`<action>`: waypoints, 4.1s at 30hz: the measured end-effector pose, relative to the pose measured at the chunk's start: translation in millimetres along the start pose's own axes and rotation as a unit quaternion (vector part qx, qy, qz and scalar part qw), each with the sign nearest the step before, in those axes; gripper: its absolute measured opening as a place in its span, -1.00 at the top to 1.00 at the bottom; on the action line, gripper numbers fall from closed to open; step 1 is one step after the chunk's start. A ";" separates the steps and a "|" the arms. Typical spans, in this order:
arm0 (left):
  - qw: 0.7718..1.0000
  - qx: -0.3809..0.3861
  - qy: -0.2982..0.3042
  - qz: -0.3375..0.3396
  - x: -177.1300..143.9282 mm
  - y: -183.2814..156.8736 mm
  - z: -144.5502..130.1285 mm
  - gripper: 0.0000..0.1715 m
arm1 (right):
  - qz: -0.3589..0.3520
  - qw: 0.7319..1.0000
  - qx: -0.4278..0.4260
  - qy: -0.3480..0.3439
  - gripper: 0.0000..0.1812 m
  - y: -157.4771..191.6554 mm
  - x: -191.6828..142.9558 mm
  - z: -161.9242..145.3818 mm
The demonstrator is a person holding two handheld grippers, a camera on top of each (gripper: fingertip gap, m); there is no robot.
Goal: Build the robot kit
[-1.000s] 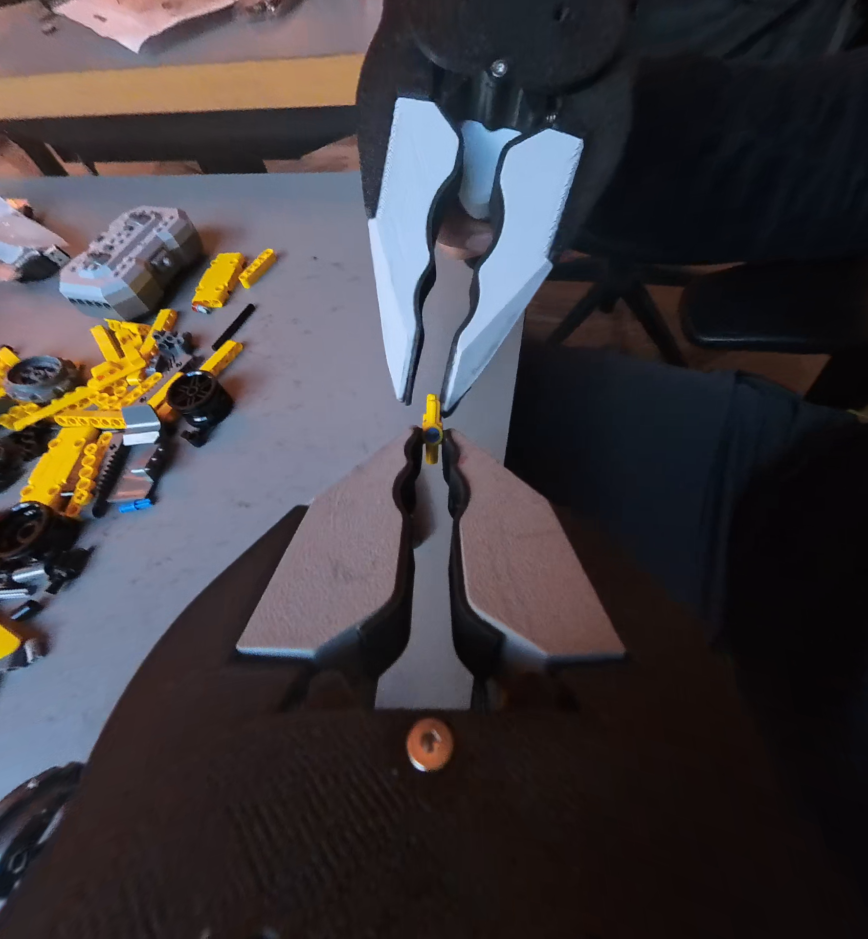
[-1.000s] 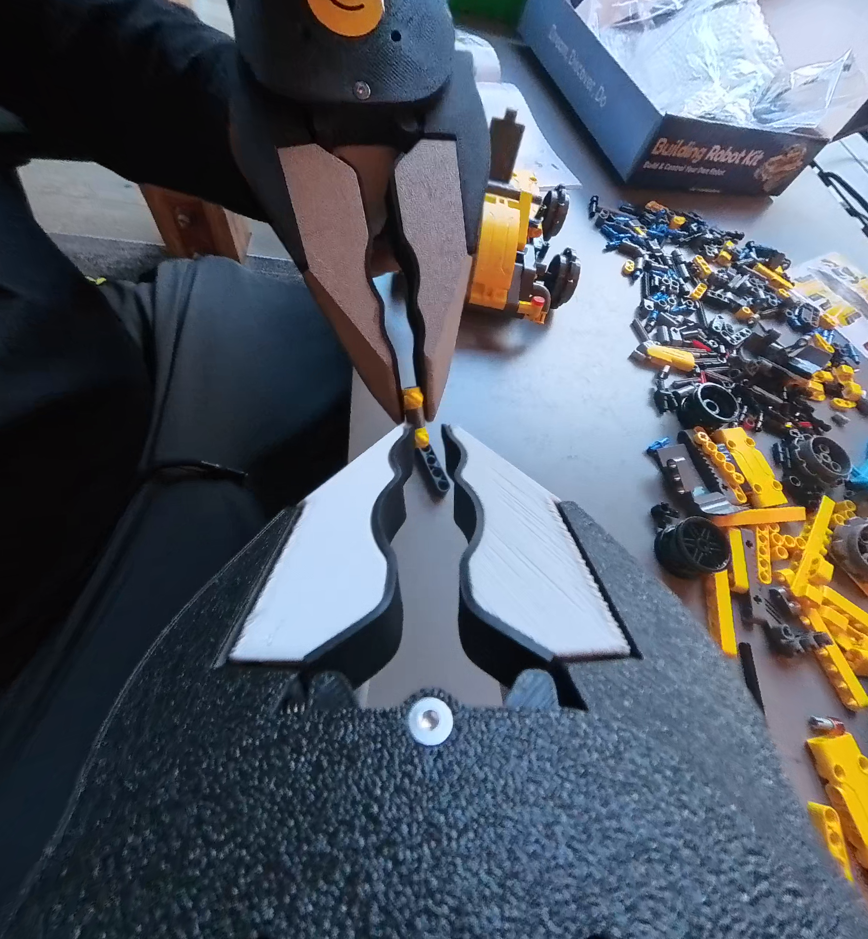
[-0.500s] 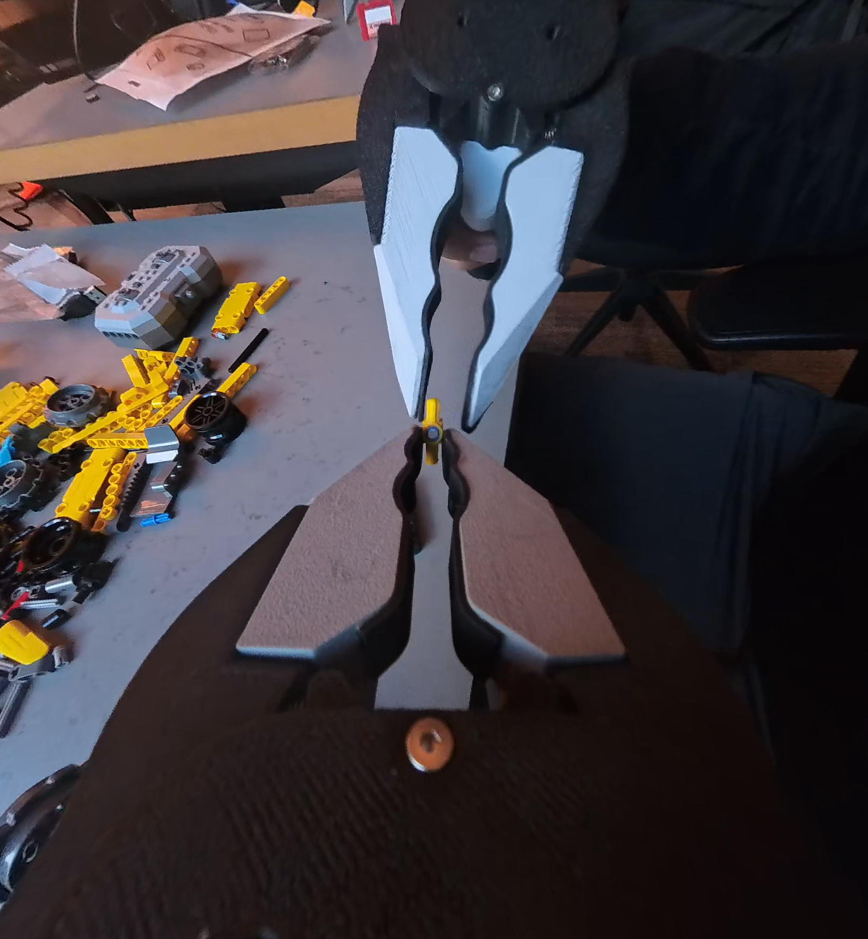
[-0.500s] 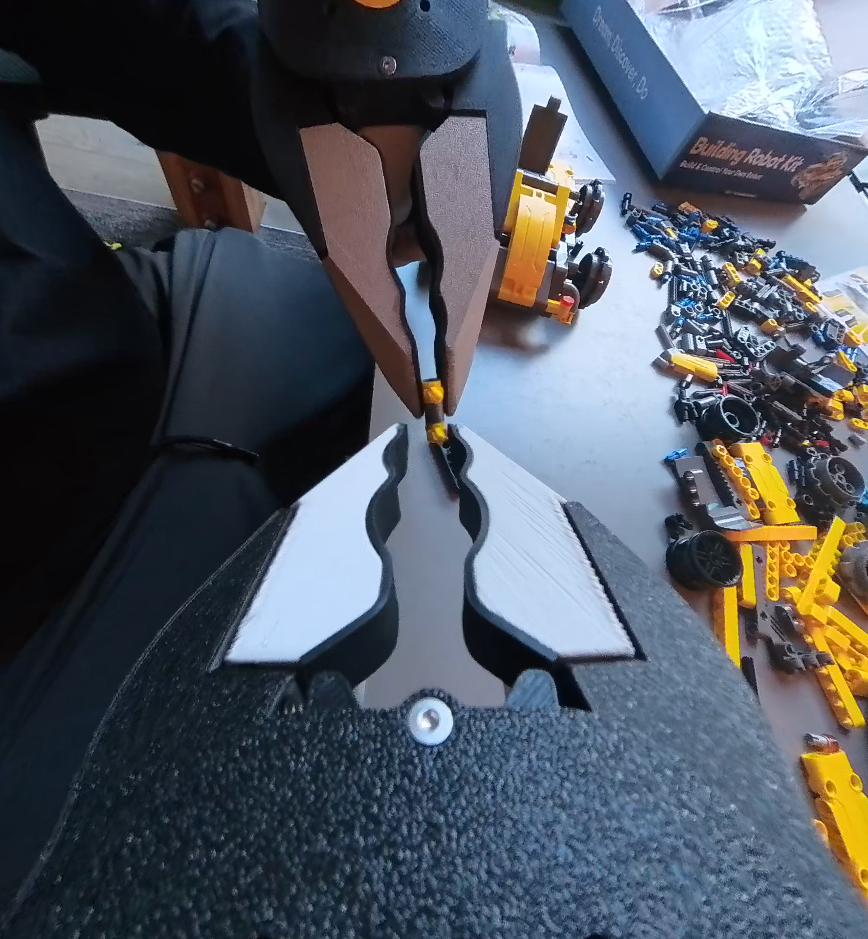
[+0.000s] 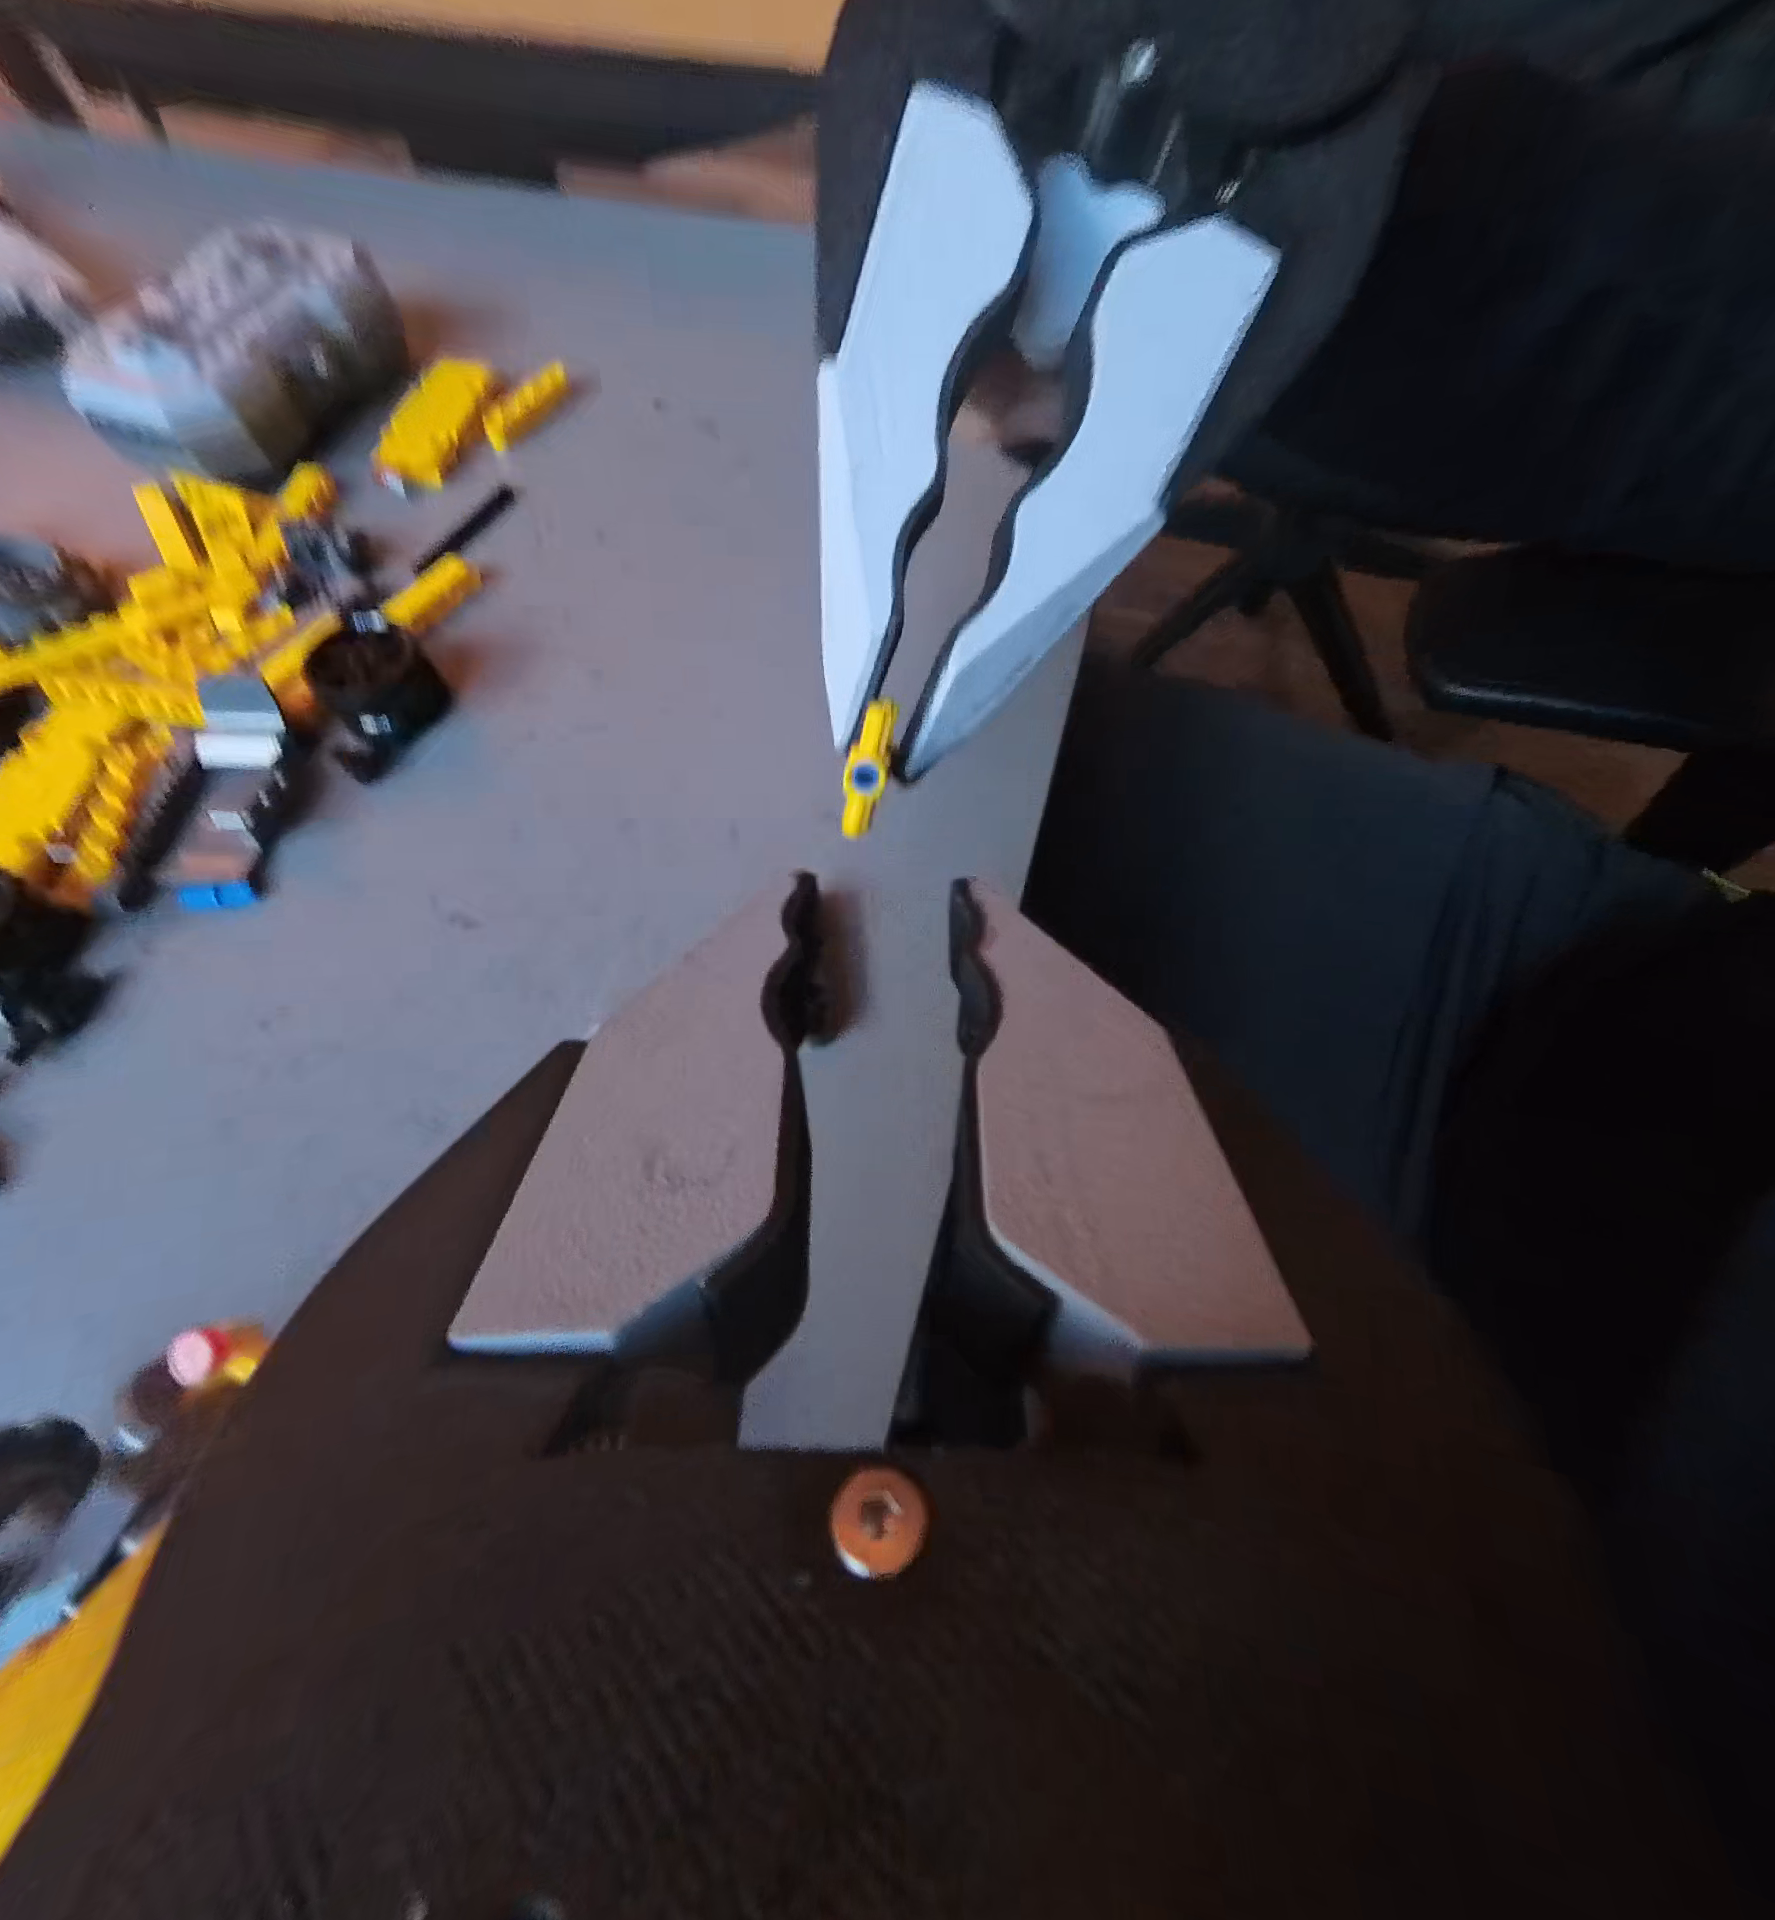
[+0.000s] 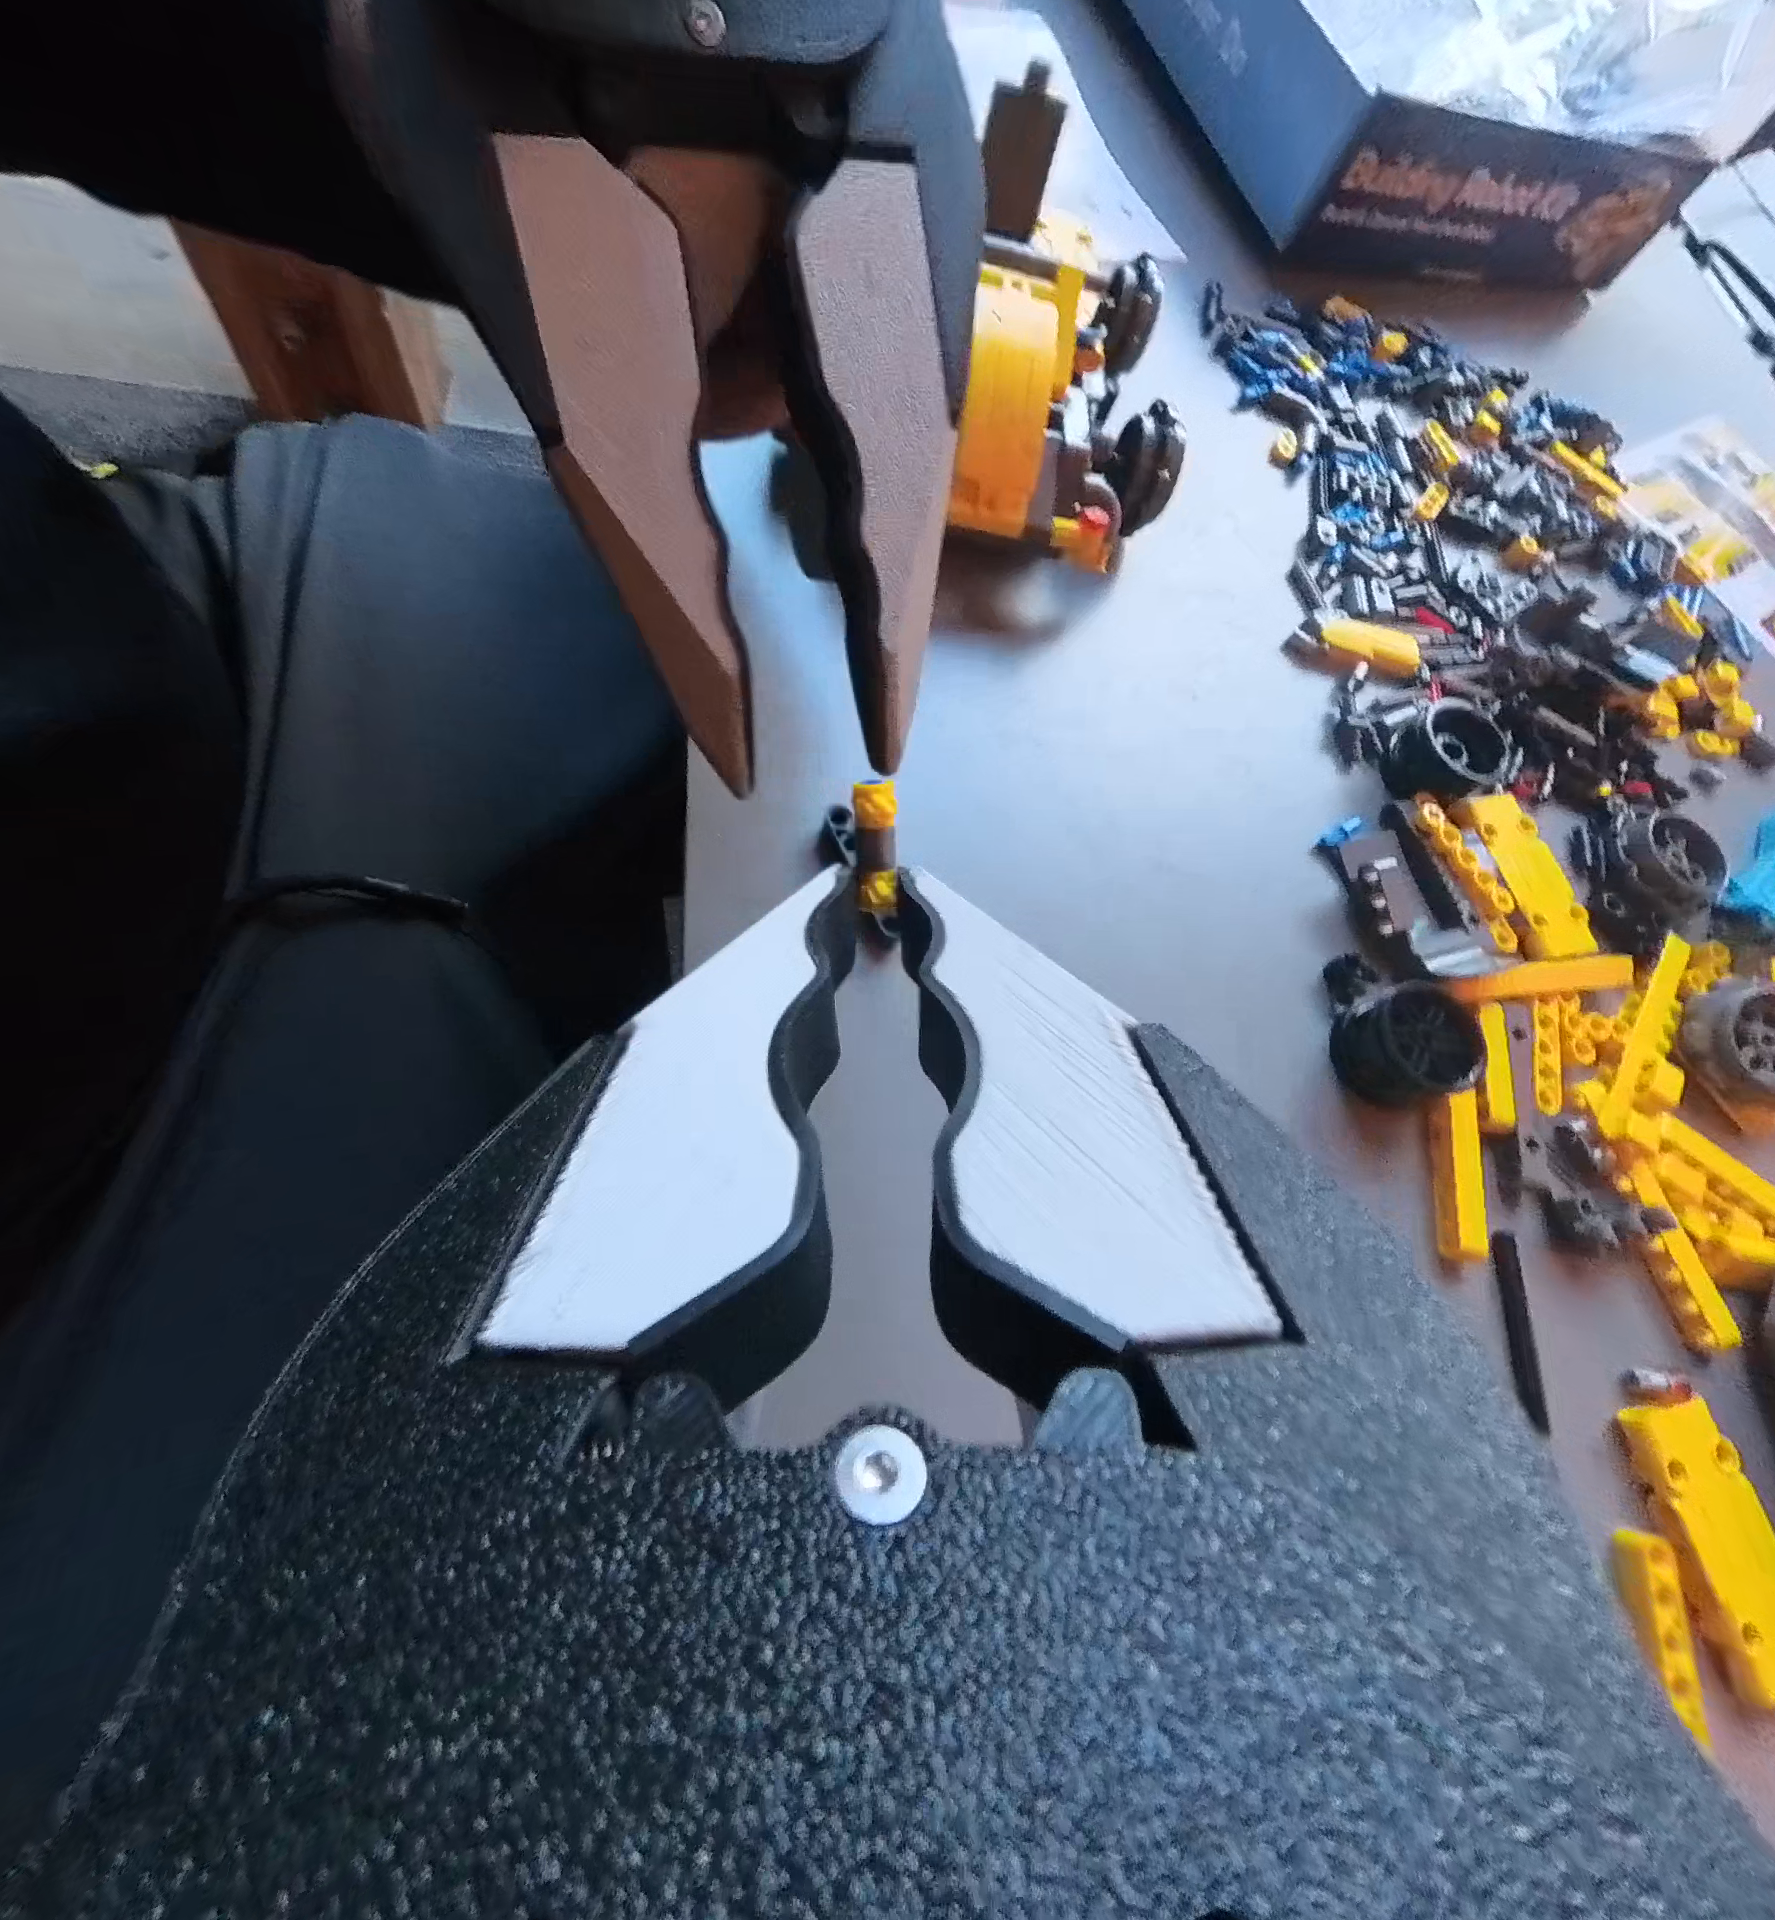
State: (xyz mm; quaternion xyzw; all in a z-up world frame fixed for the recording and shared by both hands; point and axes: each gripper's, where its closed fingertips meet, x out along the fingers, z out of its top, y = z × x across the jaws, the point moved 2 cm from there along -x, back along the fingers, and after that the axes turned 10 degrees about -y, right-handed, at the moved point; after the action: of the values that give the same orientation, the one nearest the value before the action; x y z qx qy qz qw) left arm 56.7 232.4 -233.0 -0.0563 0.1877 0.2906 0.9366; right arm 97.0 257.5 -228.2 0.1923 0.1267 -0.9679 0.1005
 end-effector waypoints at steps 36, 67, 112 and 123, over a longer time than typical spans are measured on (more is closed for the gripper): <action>0.986 0.093 0.118 -0.074 33.9 -5.6 -16.6 0.73 | 0.058 0.986 0.063 0.142 0.93 7.1 -11.7 -30.6; 0.995 0.027 0.039 -0.092 31.7 -3.7 -4.0 0.96 | 0.088 0.988 0.120 0.042 0.93 6.2 -4.7 -22.7; 0.995 0.025 0.065 -0.077 37.6 -2.4 -20.6 0.95 | 0.074 0.978 0.021 0.194 0.93 9.1 4.6 -30.0; 0.990 0.011 0.128 -0.051 41.2 -0.3 -22.6 0.95 | 0.157 0.973 0.091 0.143 0.93 5.8 7.6 -41.1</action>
State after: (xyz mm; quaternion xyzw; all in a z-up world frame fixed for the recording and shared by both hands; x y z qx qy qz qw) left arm 81.0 248.8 -269.7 -0.0919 0.3060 0.2306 0.9191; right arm 105.8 262.6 -269.1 0.3546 0.0188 -0.9099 0.2145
